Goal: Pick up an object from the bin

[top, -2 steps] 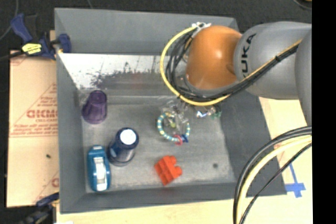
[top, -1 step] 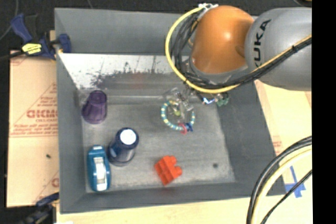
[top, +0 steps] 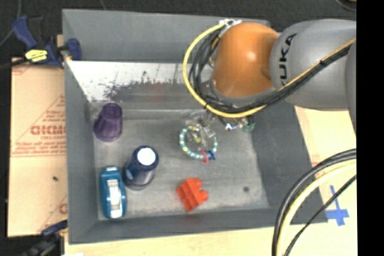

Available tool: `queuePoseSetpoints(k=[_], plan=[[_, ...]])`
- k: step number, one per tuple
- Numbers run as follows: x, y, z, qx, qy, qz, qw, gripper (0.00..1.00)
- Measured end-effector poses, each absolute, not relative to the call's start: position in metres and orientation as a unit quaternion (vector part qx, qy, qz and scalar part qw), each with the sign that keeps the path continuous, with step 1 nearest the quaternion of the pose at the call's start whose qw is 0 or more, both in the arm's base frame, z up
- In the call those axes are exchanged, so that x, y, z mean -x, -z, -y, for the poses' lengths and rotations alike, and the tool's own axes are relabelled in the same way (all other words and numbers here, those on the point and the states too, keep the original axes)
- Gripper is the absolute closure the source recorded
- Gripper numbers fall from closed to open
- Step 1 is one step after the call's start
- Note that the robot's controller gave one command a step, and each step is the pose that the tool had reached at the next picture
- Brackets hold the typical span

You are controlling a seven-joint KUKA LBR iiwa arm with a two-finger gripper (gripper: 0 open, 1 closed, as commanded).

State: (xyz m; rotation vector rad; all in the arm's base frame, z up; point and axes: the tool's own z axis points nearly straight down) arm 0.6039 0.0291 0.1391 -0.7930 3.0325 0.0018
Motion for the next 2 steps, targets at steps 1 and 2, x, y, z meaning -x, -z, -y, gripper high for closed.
queuePoseSetpoints(k=[1,2], plan=[[-0.604,-0.14,-0.029,0.252,0.0,-0.968,0.004,1.0],[-0.587,-0.105,-0.096,0.282,-0.002,-0.959,0.003,1.0]])
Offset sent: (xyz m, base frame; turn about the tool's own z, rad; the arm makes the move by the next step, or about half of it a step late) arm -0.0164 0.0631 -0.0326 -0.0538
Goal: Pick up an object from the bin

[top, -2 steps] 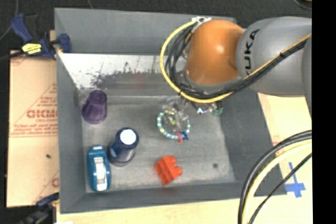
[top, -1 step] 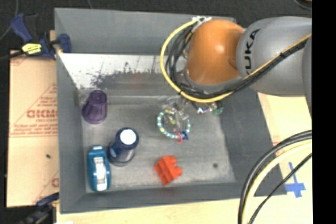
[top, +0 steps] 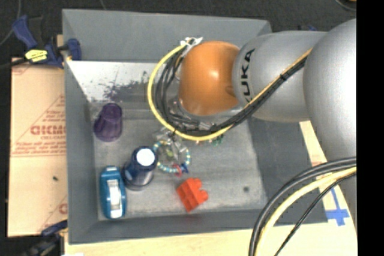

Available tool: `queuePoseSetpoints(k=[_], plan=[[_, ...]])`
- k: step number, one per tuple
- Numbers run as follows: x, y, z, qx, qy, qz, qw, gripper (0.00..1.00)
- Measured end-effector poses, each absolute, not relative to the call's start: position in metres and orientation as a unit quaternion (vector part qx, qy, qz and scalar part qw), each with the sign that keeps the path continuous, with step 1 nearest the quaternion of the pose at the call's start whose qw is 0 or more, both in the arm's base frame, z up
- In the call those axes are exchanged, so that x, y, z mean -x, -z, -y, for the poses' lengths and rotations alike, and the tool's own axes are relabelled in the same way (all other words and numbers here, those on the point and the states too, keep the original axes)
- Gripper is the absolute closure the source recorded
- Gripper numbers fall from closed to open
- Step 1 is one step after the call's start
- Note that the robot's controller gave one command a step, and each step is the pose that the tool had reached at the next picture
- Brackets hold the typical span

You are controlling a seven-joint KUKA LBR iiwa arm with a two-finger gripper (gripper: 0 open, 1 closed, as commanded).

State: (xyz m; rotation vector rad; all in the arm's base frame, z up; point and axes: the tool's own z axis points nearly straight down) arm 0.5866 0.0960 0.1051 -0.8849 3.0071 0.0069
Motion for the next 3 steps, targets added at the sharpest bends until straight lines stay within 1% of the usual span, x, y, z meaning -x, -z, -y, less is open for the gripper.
queuePoseSetpoints(k=[1,2,3], plan=[[-0.649,-0.103,0.022,0.271,0.0,-0.963,0.007,1.0],[-0.649,-0.103,0.021,0.27,-0.001,-0.963,0.007,1.0],[-0.651,-0.085,0.026,0.247,-0.001,-0.969,0.008,1.0]])
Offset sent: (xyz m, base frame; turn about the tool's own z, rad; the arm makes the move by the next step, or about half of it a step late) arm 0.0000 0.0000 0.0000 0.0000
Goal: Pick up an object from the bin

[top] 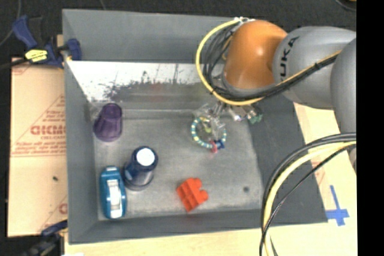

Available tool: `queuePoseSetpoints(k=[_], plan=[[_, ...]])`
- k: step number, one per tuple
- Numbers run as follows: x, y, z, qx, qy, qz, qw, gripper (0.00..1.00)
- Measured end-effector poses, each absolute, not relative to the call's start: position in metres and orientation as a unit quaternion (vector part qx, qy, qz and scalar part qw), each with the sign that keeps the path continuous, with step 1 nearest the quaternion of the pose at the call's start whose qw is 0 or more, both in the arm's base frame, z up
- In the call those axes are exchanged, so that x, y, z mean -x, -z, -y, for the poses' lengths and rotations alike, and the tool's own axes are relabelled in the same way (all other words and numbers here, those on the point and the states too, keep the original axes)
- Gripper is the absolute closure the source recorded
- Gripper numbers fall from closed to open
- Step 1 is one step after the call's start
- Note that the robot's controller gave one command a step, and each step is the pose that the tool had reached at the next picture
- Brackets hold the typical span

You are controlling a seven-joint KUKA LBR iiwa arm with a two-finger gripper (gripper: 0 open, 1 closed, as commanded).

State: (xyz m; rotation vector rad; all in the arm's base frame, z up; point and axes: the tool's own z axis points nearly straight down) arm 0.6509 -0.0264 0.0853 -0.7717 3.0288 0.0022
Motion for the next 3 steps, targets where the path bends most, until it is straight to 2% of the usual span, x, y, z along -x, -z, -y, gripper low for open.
queuePoseSetpoints(k=[1,2,3], plan=[[-0.6416,-0.0716,0.0461,0.236,-0.001,-0.972,0.009,0.0],[-0.6415,-0.0715,0.0462,0.235,-0.002,-0.972,0.008,1.0],[-0.6415,-0.0715,0.0462,0.234,-0.002,-0.972,0.008,1.0]])
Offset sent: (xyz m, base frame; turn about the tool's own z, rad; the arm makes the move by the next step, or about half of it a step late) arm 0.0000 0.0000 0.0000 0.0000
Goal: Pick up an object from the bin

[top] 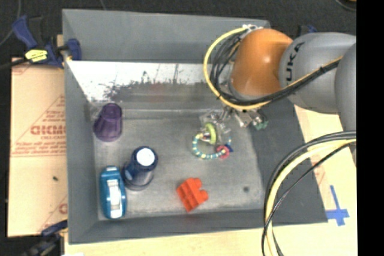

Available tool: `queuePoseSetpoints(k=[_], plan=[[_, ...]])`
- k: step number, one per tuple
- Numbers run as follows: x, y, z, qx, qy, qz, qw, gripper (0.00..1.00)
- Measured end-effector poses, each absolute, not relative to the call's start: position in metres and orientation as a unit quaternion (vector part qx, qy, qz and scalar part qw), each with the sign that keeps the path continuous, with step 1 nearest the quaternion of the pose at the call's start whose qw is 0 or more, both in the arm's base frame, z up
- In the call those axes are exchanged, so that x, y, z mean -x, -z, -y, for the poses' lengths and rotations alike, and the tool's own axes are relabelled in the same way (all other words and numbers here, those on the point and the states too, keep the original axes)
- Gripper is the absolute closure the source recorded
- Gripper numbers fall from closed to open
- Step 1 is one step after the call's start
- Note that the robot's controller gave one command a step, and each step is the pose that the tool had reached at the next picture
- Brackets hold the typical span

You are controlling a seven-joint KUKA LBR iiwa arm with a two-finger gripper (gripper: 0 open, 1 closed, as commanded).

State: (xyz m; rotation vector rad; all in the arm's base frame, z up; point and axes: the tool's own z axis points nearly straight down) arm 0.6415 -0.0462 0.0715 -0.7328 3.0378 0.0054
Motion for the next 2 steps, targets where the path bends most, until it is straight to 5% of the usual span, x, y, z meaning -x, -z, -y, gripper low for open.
queuePoseSetpoints(k=[2], plan=[[-0.6443,-0.0724,0.0527,0.246,-0.001,-0.969,0.012,1.0]])
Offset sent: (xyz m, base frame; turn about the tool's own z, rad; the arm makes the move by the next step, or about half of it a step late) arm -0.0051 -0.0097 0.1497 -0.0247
